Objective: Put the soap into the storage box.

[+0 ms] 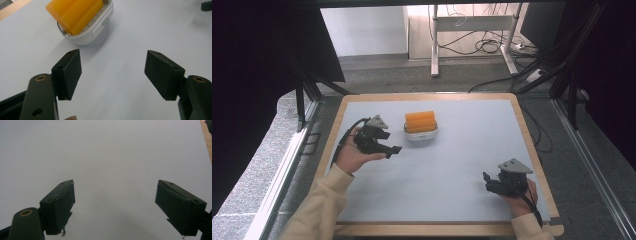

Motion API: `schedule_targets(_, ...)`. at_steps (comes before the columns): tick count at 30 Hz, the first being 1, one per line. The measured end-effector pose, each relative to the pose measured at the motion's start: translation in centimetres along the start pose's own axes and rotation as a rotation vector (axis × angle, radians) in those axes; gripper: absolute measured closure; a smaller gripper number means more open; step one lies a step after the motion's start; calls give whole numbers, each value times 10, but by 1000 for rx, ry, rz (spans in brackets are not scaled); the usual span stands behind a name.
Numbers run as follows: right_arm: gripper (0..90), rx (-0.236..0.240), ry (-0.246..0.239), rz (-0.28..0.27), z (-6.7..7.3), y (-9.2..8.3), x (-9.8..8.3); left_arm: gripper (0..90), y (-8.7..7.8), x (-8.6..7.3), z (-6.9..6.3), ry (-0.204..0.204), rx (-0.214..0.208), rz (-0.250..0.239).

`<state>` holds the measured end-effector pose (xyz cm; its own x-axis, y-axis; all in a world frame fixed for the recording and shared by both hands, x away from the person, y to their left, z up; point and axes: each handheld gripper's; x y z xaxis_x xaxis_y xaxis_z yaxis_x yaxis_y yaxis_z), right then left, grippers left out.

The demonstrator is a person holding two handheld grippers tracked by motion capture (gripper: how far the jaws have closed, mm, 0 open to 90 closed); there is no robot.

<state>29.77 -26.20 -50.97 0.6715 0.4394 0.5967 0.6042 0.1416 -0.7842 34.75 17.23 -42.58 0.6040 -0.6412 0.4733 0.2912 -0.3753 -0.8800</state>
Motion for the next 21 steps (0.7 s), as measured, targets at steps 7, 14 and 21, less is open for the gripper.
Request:
schedule_targets(7, 163, 1, 0, -1, 1, 0, 0, 290, 5, -32, -10, -30, 34, 15)
schedule_targets(14, 163, 5, -4, -7, 3, -1, 1, 286, 10, -39, -12, -33, 24, 11)
schedule_targets(21, 163, 13, 15, -35, -1, -2, 0, 279, 4, -42, -12, -13, 27, -4)
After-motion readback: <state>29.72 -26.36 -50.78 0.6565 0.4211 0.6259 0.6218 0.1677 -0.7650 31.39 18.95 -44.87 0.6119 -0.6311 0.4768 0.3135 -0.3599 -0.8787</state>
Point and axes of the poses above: each handheld gripper's, and its own axes: y roughly forward along the jaws, x roughly out of its top, z roughly to its left, and after that the axes turned 15 degrees about z, right-handed
